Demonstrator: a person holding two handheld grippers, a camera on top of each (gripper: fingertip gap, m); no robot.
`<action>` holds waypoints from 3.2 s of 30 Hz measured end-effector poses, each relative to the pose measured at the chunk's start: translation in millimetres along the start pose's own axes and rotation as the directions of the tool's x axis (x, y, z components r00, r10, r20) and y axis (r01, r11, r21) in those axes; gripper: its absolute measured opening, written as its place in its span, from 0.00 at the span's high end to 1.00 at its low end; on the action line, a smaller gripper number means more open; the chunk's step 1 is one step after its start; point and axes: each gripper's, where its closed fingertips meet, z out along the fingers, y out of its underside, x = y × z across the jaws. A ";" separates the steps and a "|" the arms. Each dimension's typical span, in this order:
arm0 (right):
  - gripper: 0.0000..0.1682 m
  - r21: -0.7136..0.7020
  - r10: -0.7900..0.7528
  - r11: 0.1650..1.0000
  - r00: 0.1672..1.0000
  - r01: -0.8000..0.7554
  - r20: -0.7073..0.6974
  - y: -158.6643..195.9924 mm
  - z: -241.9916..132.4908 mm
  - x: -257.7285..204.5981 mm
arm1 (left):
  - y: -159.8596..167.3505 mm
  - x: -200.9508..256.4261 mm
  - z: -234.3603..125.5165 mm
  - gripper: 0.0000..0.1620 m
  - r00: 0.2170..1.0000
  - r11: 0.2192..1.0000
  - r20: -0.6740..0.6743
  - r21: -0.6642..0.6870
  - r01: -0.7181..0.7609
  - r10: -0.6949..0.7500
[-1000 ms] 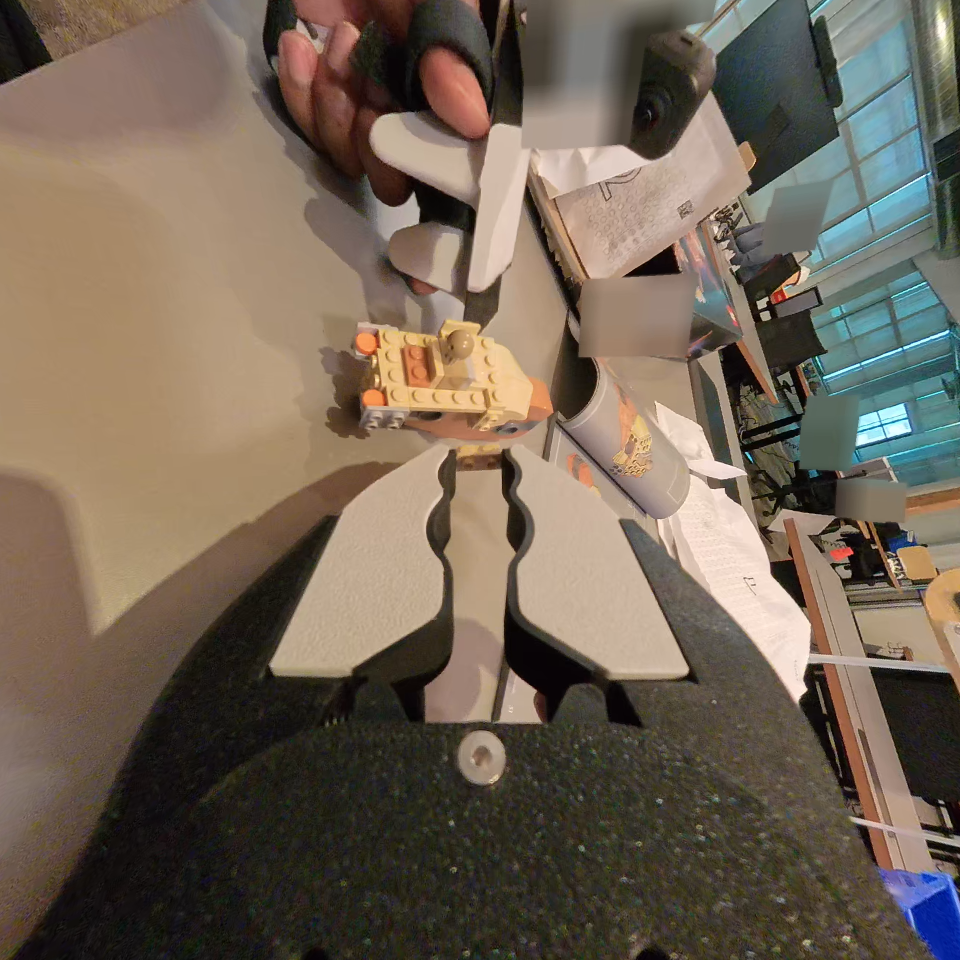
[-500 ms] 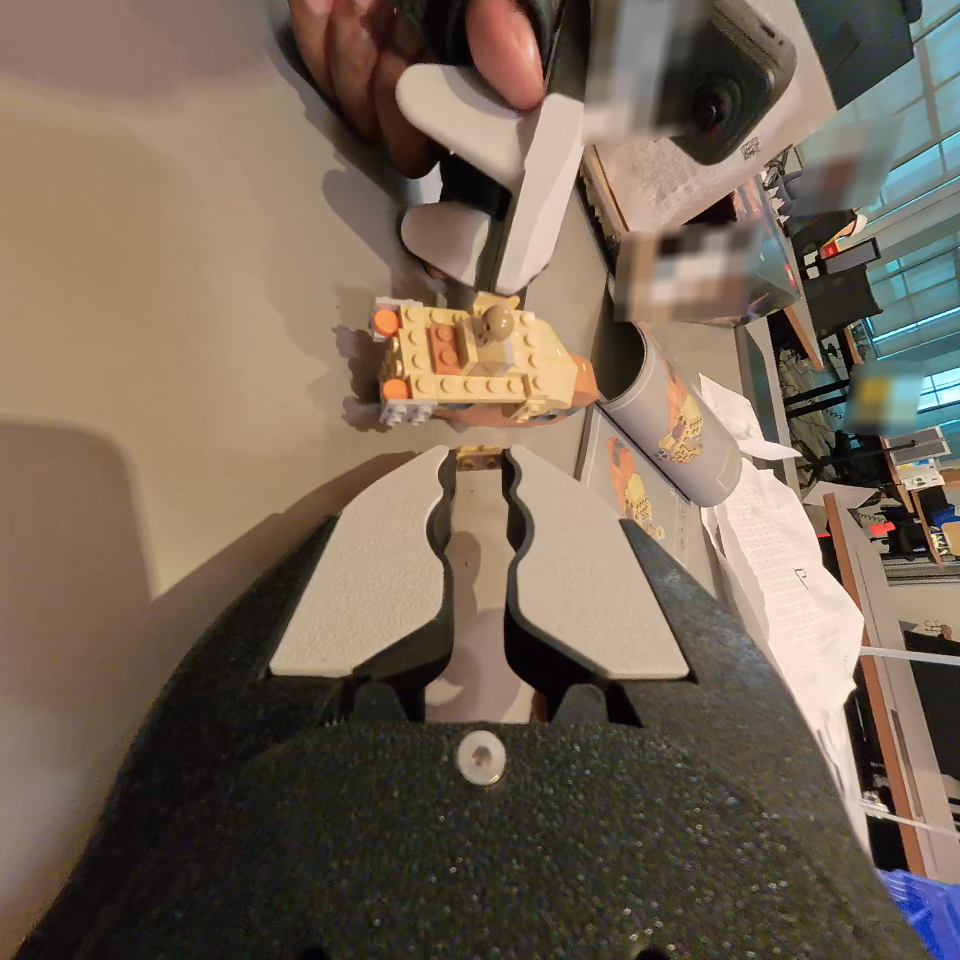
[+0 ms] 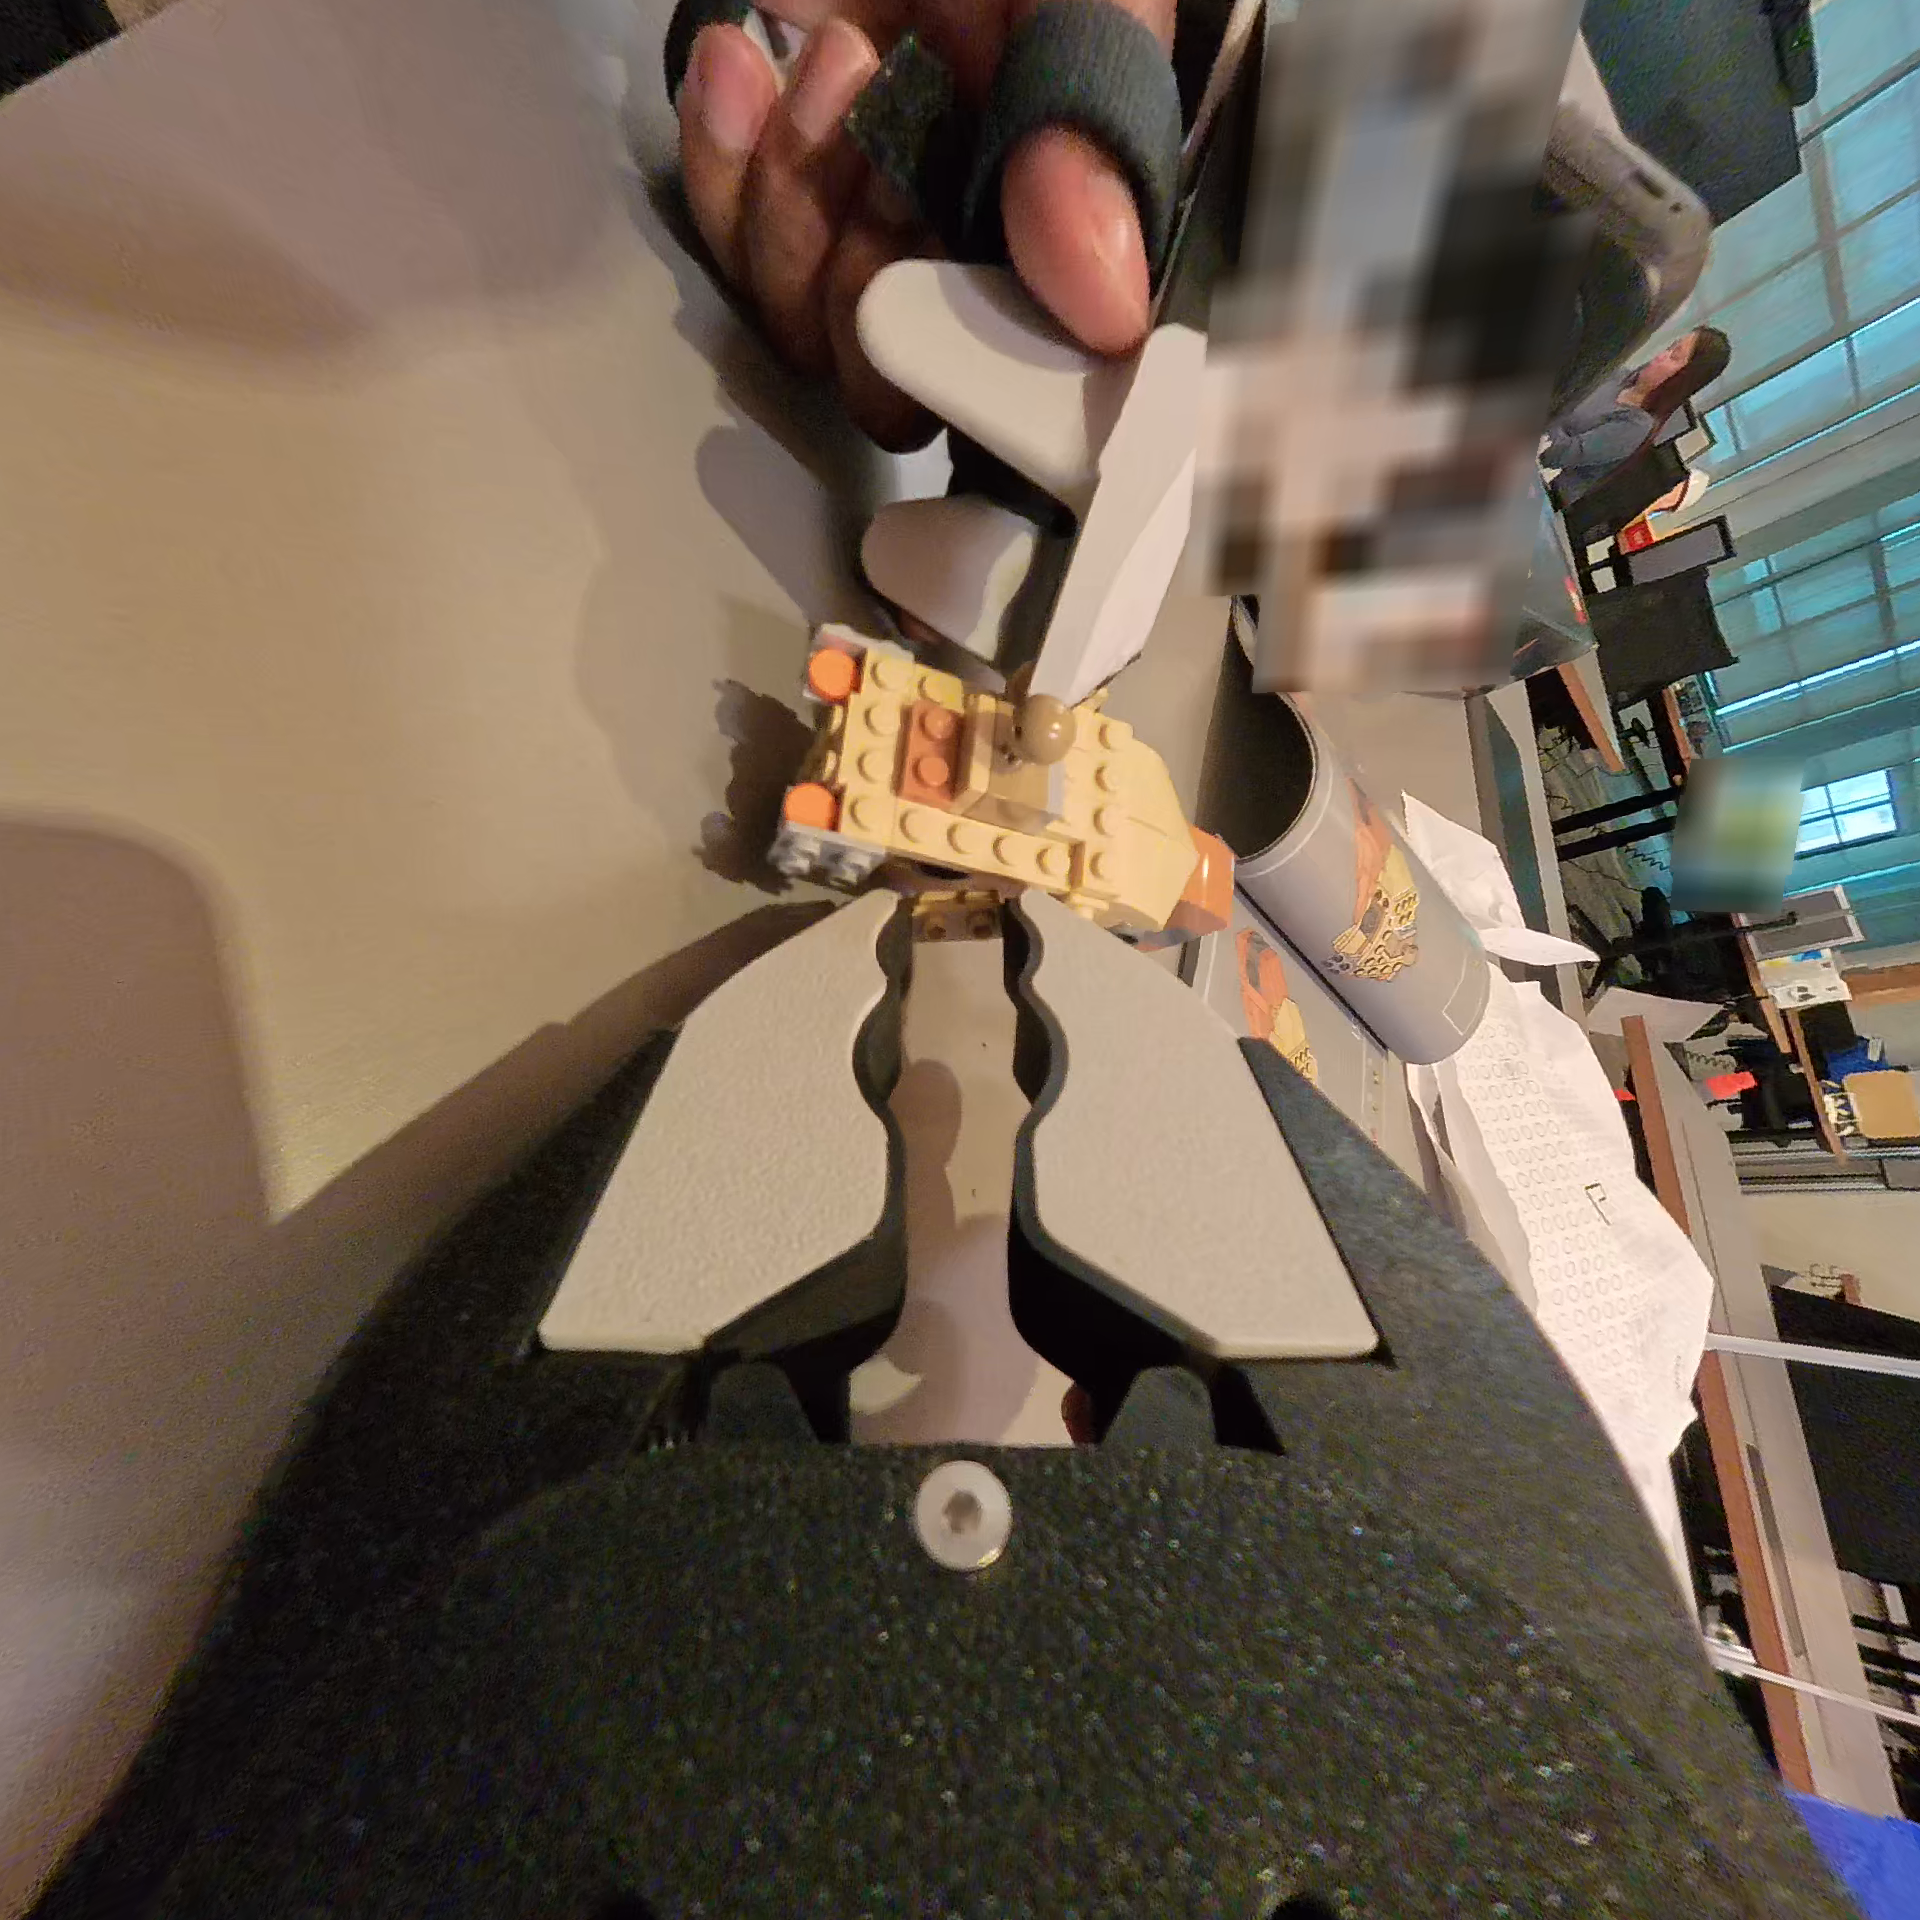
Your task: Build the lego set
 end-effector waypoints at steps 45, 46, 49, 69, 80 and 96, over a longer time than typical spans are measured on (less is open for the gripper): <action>0.90 0.238 0.230 0.933 0.956 -0.270 0.182 -7.9 -33.7 11.3 | -21.5 -38.8 0.6 0.85 -0.011 -0.221 -0.756 -0.178 -0.959 0.655; 0.90 0.237 0.230 0.933 0.956 -0.269 0.180 -7.2 -34.2 11.8 | -19.1 -37.1 0.4 0.85 0.000 -0.206 -0.761 -0.176 -0.963 0.648; 0.90 0.245 0.233 0.930 0.955 -0.274 0.184 -7.0 -36.9 12.4 | -13.2 -32.4 -0.8 0.87 0.008 -0.182 -0.750 -0.171 -0.968 0.662; 0.90 0.386 0.240 0.815 0.859 -0.432 0.452 -44.2 -75.9 -5.8 | 22.7 7.0 20.3 0.88 0.094 0.073 -0.598 -0.059 -0.996 0.796; 0.90 0.345 0.214 0.827 0.817 -0.443 0.536 -51.9 -72.4 -26.1 | 27.1 17.5 22.5 0.88 0.067 0.079 -0.618 -0.009 -0.997 0.783; 0.90 0.353 0.225 0.820 0.820 -0.451 0.526 -58.4 -69.6 -25.4 | 31.5 23.8 23.8 0.88 0.030 0.066 -0.633 0.034 -0.997 0.774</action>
